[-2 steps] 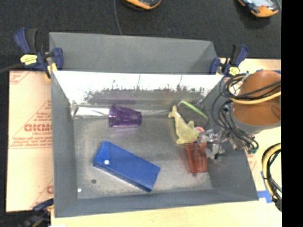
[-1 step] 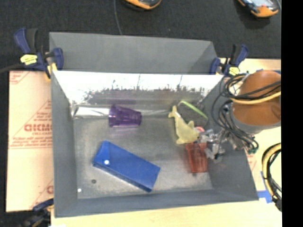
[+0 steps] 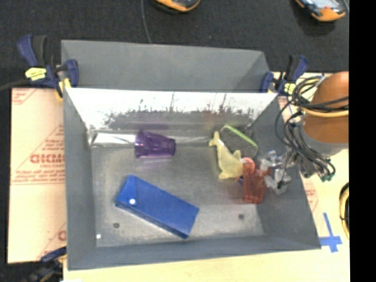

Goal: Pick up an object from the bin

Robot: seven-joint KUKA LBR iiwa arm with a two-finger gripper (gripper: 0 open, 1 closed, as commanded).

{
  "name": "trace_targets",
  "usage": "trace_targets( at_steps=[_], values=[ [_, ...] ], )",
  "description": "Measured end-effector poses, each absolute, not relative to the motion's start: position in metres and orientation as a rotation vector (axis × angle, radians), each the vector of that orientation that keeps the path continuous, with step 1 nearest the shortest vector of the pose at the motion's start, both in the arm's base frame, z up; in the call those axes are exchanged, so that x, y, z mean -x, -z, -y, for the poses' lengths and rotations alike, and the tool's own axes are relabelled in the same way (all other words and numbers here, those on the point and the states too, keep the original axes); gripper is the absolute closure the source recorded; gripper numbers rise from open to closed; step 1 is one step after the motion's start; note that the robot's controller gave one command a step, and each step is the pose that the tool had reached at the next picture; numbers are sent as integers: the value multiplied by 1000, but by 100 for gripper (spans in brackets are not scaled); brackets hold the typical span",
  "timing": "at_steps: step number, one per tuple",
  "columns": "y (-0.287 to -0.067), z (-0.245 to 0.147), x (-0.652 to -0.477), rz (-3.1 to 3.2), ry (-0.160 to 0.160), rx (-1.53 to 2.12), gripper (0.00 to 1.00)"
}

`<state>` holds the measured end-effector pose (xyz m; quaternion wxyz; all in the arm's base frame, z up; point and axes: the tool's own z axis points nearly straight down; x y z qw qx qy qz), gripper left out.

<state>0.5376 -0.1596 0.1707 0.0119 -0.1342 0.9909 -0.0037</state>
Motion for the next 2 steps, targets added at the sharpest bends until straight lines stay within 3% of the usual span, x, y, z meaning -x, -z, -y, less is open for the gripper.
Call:
trace_targets(
  at_steps=[1, 2],
  values=[
    [-118, 159, -561, -3098, 12, 309, 100],
    [-169, 156, -550, -3099, 10, 362, 100]
  ],
)
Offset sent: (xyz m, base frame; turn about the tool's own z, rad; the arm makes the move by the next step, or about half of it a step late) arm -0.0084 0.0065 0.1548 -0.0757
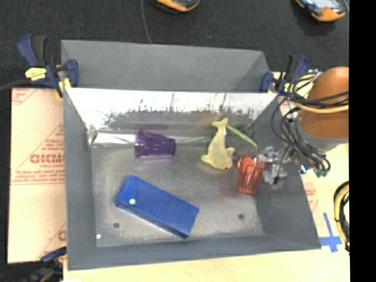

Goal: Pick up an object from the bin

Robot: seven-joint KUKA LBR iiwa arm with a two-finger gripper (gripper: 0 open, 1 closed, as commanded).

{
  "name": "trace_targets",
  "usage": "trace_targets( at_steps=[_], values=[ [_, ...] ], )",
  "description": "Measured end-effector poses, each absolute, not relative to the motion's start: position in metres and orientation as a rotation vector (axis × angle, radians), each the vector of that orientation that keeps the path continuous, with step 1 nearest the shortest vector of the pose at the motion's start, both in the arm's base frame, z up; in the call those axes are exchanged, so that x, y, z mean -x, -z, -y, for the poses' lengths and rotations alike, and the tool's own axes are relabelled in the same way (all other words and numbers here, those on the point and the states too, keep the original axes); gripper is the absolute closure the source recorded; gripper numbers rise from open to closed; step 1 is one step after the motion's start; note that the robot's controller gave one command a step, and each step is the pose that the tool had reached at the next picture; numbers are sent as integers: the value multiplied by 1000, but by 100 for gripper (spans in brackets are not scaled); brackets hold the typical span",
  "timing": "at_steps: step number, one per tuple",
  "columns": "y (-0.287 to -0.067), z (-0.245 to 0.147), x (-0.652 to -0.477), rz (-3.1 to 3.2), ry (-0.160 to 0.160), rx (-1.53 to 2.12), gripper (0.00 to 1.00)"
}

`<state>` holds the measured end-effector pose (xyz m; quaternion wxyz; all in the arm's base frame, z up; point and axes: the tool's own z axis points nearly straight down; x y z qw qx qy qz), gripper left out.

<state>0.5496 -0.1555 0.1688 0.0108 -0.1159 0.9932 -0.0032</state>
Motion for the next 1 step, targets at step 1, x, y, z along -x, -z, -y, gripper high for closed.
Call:
trace_targets(
  at_steps=[1],
  values=[
    [-239, 149, -551, -3092, 7, 277, 100]
  ],
)
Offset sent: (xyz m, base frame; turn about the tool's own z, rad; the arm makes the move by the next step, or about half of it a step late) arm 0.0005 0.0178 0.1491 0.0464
